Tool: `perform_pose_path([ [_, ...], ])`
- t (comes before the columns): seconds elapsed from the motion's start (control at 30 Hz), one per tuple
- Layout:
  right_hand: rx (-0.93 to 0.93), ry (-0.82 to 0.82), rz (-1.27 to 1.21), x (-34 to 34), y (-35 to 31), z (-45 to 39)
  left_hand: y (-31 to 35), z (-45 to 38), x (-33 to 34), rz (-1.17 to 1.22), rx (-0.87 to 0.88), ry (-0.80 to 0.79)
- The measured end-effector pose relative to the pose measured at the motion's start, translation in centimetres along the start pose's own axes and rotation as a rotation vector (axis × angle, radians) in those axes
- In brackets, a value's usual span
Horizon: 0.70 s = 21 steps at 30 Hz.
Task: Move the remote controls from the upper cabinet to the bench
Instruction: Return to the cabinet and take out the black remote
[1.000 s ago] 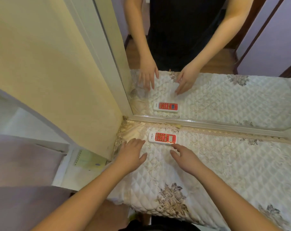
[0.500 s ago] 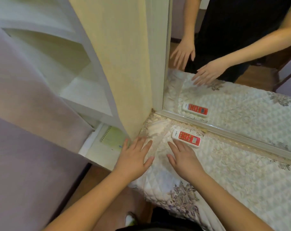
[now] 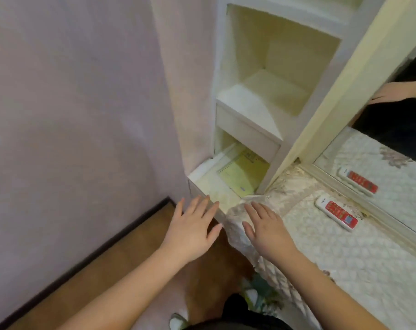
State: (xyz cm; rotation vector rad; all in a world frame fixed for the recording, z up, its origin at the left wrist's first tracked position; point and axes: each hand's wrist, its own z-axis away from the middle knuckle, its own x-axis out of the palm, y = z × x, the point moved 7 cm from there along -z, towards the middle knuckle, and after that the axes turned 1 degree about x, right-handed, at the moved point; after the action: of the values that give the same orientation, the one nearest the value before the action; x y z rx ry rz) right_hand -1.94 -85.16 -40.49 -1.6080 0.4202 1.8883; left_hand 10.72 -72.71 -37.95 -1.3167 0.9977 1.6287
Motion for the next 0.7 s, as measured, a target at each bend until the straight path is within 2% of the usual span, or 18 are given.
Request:
perform_pose_path([
  [0.23,-0.221,0.03,0.039,0.1,-13.9,-0.3,-10.4,9.8,-0.3,0.044,-0.238,0.06],
  [0.47,-0.51,-0.024,0.065,1.1,-28.2,-0.3,-20.2,21.3,-0.7,0.086,-0.553,0.127],
  [0.7,-0.811,-0.071,0.13,2.0,-40.2,1.0,-25.3,30.9,-0.7,0.128,-0.856,0.19],
])
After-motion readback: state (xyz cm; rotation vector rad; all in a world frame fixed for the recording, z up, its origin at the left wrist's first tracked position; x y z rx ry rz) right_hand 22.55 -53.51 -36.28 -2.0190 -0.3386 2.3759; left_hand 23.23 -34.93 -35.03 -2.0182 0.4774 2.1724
